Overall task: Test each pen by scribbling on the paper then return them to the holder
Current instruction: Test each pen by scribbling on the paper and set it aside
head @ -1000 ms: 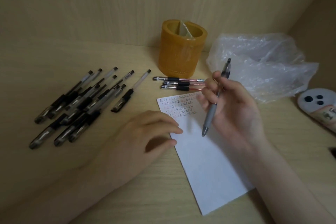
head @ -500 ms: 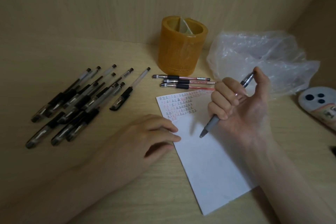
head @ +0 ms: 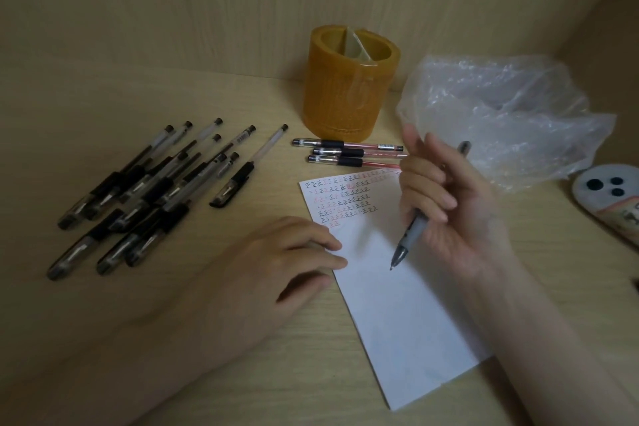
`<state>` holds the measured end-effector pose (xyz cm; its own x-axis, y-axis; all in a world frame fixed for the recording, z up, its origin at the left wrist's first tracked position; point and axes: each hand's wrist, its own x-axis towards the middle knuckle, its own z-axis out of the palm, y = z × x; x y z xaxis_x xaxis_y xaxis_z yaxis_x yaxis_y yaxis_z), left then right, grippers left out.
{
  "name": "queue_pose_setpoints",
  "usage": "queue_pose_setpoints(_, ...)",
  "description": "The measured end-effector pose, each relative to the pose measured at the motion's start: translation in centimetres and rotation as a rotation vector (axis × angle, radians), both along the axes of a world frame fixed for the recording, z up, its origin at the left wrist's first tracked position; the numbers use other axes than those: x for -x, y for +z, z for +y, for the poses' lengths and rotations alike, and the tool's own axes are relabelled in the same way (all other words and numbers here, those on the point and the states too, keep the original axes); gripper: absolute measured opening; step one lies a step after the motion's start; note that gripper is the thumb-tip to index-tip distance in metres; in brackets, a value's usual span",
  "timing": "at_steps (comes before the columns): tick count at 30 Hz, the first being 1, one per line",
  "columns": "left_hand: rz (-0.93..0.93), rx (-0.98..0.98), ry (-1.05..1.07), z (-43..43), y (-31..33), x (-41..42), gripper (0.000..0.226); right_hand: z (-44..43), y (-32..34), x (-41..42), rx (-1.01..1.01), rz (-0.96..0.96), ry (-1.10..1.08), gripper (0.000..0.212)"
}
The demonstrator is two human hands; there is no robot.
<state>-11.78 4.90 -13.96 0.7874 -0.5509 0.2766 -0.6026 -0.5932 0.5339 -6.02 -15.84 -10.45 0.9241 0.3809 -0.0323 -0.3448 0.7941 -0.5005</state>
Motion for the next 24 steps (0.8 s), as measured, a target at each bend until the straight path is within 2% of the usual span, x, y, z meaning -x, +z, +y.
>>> queue_pose_setpoints(2, -0.01, -0.003, -0.004, 0.0, 0.1, 0.1, 0.031, 0.3, 0.0, 0.1, 0.132, 0.043, -0.108, 0.04)
queue_pose_setpoints(6, -0.018, 0.001, -0.003, -0.2, -0.1, 0.0, 0.03, 0.8, -0.5, 0.3, 0.539, -0.044, -0.152, 0.071)
queue_pose_setpoints(8, -0.02, 0.03, 0.006, -0.4, -0.3, 0.1, 0.028, 1.2, -0.6, 0.4, 0.646, -0.059, -0.172, 0.066)
queue_pose_setpoints(12, -0.015, 0.042, 0.024, -0.6, -0.5, 0.1, 0.027, 1.7, -0.9, 0.7, 0.894, -0.164, -0.235, 0.016)
queue_pose_setpoints(16, 0.003, 0.019, 0.015, -0.2, -0.2, 0.1, 0.028, 2.0, -1.6, 0.6, 1.109, -0.226, -0.387, 0.018)
queue_pose_setpoints(20, 0.012, 0.008, 0.005, -0.2, 0.2, 0.2, 0.031, 2.4, -1.3, 0.8, 1.069, -0.303, -0.394, 0.012)
queue_pose_setpoints(24, 0.018, 0.009, -0.003, -0.2, 0.2, 0.1, 0.03, 2.7, -1.5, 1.1, 1.164, -0.331, -0.48, 0.039)
